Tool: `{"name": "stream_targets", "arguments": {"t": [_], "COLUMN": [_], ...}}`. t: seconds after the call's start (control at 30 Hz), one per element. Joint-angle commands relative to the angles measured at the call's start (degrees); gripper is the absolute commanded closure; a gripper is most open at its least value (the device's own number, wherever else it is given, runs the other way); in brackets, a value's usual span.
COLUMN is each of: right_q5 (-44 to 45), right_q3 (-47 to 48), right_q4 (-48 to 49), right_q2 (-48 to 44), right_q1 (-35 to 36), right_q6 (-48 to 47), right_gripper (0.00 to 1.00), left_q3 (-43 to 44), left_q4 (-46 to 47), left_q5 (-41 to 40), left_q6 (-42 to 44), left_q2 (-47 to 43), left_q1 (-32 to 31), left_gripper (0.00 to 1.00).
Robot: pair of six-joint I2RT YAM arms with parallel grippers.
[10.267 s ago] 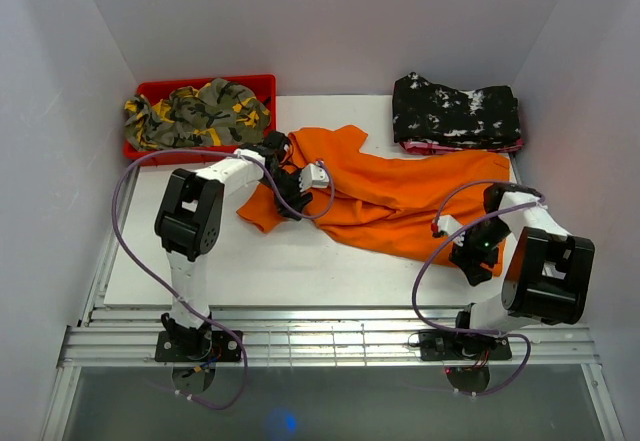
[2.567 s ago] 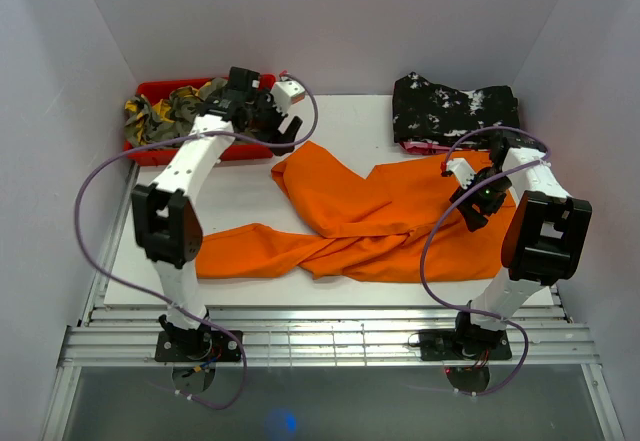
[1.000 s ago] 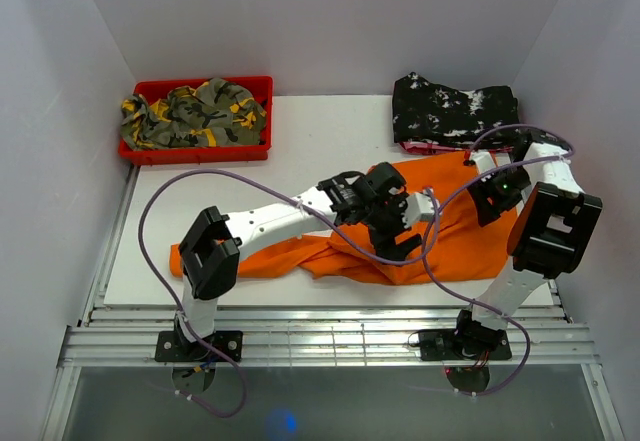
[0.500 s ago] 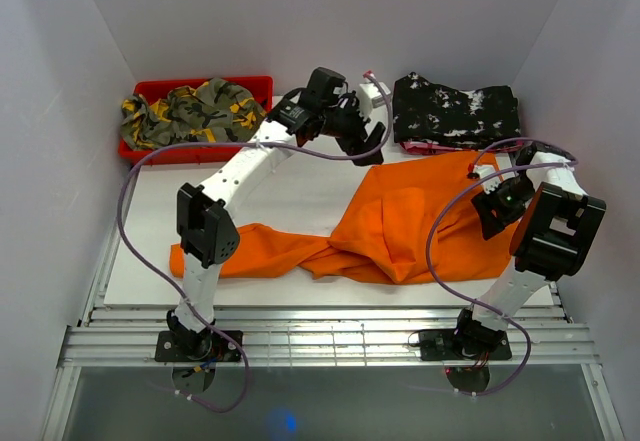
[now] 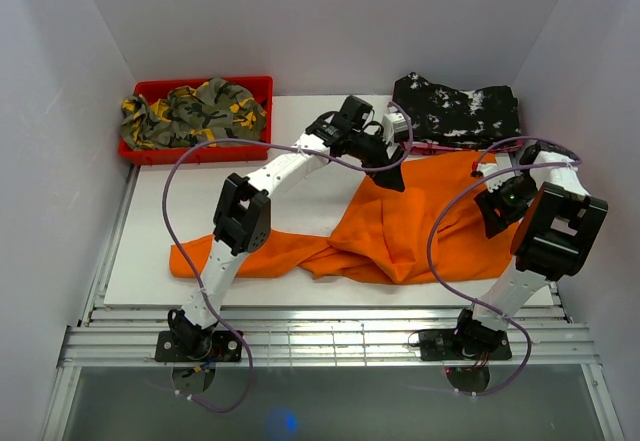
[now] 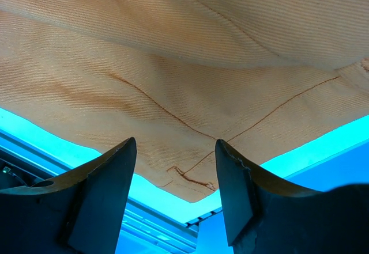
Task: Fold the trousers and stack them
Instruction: Flatten the trousers out
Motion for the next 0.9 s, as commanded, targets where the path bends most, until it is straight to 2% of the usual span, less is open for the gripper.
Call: {"name": "stream_targets", "arguments": {"t": [0.0,0.2,0.4,0.5,0.6,0.63,0.67,0.7,0.73,0.77,0.87], "right_q5": [-0.5,-0.3,-0.4,-0.3,-0.5,-0.5,-0.6,-0.6,-0.6,-0.7,-0.6], "right_q3": [2.4,2.6,2.4,1.9,1.8,1.9,1.9,2.0,2.2,2.5,2.4], "right_q4": [-0.3,-0.2,-0.2,-0.1,0.2,0.2,0.2,0.2,0.1,0.0,0.2], "right_q2": [0.8,1.0,1.0,1.4,1.5,1.6,1.6,1.7,1.7,1.7,2.0], "right_q1": [-0.3,-0.3,-0.2,-0.3,-0.3,-0.3,-0.2,-0.2,-0.2,-0.2,-0.2], "right_q6": [0.5,0.4,0.4,0.3,0.4,0.4,0.4,0.5,0.4,0.4,-0.2], "right_gripper": [0.37,0.37,0.37,0.37,0.37,0.37,0.37,0.37,0.37,0.37,0.39], "left_q3": [0.7,0.3,-0.5,-0.5,-0.7,-1.0,-1.3,-1.5,-2.1,-2.8,-4.6], "left_q4": [5.6,5.8,7.4,7.5,7.5,7.4,7.4,7.5,7.5,7.5,3.8], "left_q5": [4.6,4.6,-3.7,-4.9,-4.6,-4.5,-4.6,-4.8,-6.0,-6.9,-10.6], "left_q6": [-1.9,-2.0,-2.3,-1.2,-0.9,-0.6,-0.4,0.0,0.0,-0.6,-2.3], "left_q2": [-0.3,2.3,3.8,3.9,3.1,2.7,2.1,0.7,-0.4,-2.7,-12.9], "left_q1": [-1.8,-3.7,-5.3,-6.0,-6.0,-6.0,-6.0,-6.0,-5.9,-5.2,1.9], "left_gripper": [0.02,0.02,0.02,0.05,0.22,0.37,0.46,0.6,0.86,1.0,1.0]}}
